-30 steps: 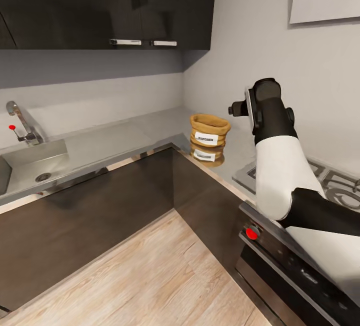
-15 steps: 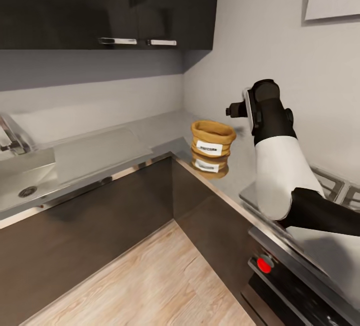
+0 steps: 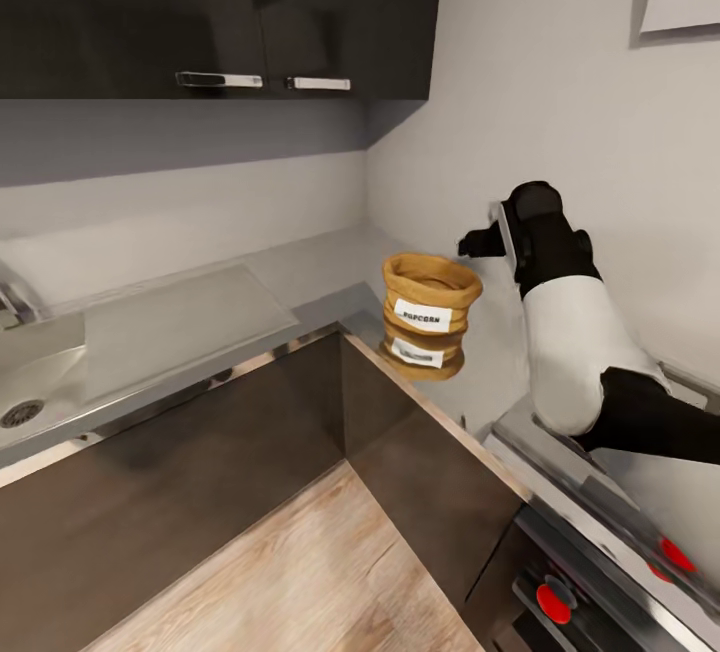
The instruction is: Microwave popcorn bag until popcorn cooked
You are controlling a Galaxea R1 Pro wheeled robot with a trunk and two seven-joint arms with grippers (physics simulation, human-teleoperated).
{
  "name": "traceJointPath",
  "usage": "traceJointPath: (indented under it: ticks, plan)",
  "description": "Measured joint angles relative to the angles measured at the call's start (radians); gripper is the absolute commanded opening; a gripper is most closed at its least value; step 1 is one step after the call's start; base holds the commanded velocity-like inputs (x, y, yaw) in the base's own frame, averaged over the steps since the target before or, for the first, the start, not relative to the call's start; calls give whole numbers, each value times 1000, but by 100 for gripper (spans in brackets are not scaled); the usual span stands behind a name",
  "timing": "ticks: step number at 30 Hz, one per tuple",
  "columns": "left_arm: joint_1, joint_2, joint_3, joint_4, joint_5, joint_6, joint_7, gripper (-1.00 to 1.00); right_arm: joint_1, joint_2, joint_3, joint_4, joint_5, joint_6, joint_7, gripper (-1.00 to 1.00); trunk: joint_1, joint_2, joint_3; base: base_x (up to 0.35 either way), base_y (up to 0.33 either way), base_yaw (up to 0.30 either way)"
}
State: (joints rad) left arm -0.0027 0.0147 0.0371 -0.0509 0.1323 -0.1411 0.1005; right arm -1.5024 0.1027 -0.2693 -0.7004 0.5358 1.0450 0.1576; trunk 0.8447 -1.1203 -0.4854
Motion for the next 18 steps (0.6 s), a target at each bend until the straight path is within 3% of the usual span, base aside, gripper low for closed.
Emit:
traceJointPath:
  ticks: [3, 9, 18]
  plan:
    - [0, 1, 0, 0, 0, -1, 0, 100, 0, -30, 0, 25, 0, 0, 22, 100, 0, 0, 0, 9, -2, 0]
    - [0, 1, 0, 0, 0, -5, 0, 100, 0, -33, 1, 31, -1, 0, 31, 100, 0, 0, 0, 15, 0, 0]
    - [0, 1, 0, 0, 0, 0, 0, 100, 0, -32, 2, 78, -1, 0, 39, 100, 0, 0, 0, 282, 0, 0]
